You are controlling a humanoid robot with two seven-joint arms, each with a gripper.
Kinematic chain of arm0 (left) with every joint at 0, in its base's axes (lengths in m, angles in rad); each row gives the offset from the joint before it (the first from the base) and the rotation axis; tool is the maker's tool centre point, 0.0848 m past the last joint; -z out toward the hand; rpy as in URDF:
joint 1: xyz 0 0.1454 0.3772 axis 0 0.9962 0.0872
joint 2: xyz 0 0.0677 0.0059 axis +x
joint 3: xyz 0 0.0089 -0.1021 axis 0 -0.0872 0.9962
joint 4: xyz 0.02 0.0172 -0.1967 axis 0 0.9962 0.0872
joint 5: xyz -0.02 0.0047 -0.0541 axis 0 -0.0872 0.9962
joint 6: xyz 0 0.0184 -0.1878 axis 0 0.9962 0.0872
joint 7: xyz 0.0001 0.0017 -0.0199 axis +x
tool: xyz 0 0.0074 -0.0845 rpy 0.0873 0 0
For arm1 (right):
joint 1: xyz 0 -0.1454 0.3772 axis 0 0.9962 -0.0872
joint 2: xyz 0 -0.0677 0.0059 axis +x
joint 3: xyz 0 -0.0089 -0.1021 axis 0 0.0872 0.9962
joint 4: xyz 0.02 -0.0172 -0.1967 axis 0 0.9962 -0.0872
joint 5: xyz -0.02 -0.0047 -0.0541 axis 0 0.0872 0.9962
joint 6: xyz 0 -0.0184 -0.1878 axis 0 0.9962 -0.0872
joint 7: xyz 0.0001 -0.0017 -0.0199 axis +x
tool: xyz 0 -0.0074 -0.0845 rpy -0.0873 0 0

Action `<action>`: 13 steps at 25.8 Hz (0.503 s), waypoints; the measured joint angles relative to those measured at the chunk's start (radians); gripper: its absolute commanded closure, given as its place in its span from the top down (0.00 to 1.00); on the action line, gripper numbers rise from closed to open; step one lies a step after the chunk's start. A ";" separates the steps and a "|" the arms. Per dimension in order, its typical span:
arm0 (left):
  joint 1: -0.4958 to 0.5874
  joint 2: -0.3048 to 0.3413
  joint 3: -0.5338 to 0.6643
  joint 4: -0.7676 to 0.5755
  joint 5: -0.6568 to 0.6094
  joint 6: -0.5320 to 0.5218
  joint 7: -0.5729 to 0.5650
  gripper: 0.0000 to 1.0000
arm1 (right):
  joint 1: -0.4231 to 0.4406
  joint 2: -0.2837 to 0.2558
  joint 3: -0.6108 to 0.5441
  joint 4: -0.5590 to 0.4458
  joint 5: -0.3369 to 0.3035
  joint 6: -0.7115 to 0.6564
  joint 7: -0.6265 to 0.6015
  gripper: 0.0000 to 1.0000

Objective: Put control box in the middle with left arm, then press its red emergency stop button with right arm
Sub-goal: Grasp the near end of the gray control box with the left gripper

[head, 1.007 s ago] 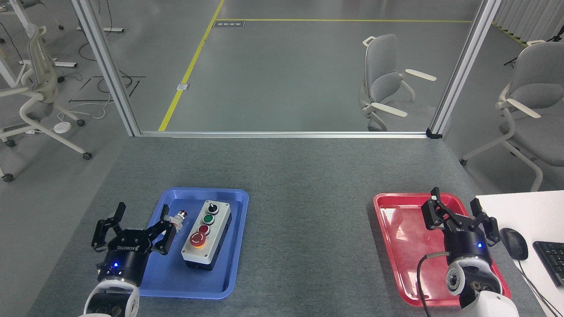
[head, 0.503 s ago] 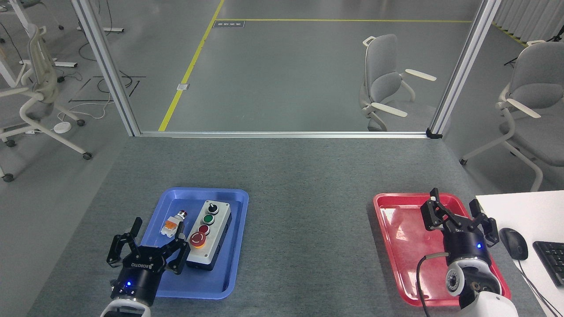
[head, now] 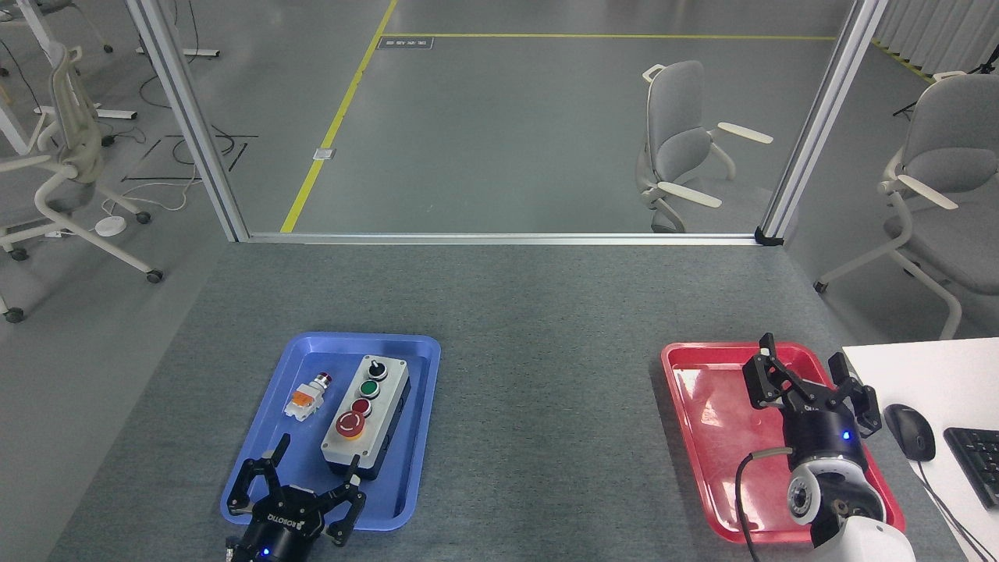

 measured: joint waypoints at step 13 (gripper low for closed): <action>-0.078 -0.013 -0.042 0.132 -0.008 0.004 -0.007 0.98 | 0.001 -0.002 0.000 0.000 0.000 -0.001 0.004 0.98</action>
